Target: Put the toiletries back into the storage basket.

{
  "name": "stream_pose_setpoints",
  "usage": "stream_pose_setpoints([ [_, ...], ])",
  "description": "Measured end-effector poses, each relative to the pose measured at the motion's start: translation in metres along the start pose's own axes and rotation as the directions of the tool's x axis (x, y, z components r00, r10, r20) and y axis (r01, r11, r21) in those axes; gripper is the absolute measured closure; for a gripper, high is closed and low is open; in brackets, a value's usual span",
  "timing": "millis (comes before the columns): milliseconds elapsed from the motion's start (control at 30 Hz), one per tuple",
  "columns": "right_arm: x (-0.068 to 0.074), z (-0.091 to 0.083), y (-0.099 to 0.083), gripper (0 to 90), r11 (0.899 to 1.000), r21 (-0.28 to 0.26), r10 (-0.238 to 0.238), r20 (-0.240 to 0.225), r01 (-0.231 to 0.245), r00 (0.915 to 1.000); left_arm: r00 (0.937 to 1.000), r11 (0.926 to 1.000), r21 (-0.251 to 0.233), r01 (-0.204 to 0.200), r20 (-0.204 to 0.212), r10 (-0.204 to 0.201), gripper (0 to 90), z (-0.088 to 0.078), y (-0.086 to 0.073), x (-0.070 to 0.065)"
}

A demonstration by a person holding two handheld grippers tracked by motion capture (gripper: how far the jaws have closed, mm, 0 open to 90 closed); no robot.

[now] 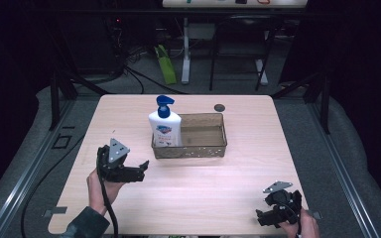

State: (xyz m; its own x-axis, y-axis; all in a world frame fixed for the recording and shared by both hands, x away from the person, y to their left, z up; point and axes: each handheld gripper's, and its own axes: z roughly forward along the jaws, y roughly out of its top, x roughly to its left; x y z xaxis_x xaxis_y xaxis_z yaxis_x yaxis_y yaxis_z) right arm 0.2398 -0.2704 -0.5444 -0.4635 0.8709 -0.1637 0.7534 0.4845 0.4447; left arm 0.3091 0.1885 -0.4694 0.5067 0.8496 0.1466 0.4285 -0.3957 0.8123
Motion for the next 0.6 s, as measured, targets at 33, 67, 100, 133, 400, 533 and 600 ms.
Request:
stream_pose_setpoints([
  [33,0.0,0.0,0.0,2.0,1.0,0.0,0.001,-0.003,-0.001,1.0,1.0,0.9998,0.019,-0.007,-0.004,0.007,0.0,0.002,-0.004,0.0],
  [67,-0.001,0.001,0.0,2.0,1.0,0.001,0.001,-0.003,-0.001,1.0,0.9998,0.9992,0.036,-0.018,-0.004,0.018,0.0,0.004,-0.008,0.0],
  [100,-0.001,0.001,0.0,2.0,1.0,0.003,0.001,-0.003,-0.001,1.0,0.9997,0.9984,0.052,-0.024,-0.002,0.024,0.0,0.005,-0.011,-0.001],
  [133,-0.001,0.001,0.0,2.0,1.0,0.003,0.0,-0.004,0.0,1.0,0.9997,0.9978,0.062,-0.023,0.004,0.023,0.0,0.006,-0.014,-0.001],
  [400,-0.001,0.002,-0.001,2.0,1.0,0.01,-0.007,-0.007,0.008,0.9999,0.9992,0.9872,0.158,-0.022,0.035,0.016,0.0,0.021,-0.032,0.003],
  [533,-0.001,0.002,0.0,2.0,1.0,0.01,-0.006,-0.009,0.006,0.9999,0.9939,0.979,0.173,-0.108,-0.003,0.11,0.0,0.027,-0.033,0.0],
  [600,-0.001,0.003,0.0,2.0,1.0,0.014,-0.008,-0.007,0.008,0.9999,0.9928,0.9751,0.187,-0.119,0.008,0.119,0.0,0.031,-0.034,-0.001],
])
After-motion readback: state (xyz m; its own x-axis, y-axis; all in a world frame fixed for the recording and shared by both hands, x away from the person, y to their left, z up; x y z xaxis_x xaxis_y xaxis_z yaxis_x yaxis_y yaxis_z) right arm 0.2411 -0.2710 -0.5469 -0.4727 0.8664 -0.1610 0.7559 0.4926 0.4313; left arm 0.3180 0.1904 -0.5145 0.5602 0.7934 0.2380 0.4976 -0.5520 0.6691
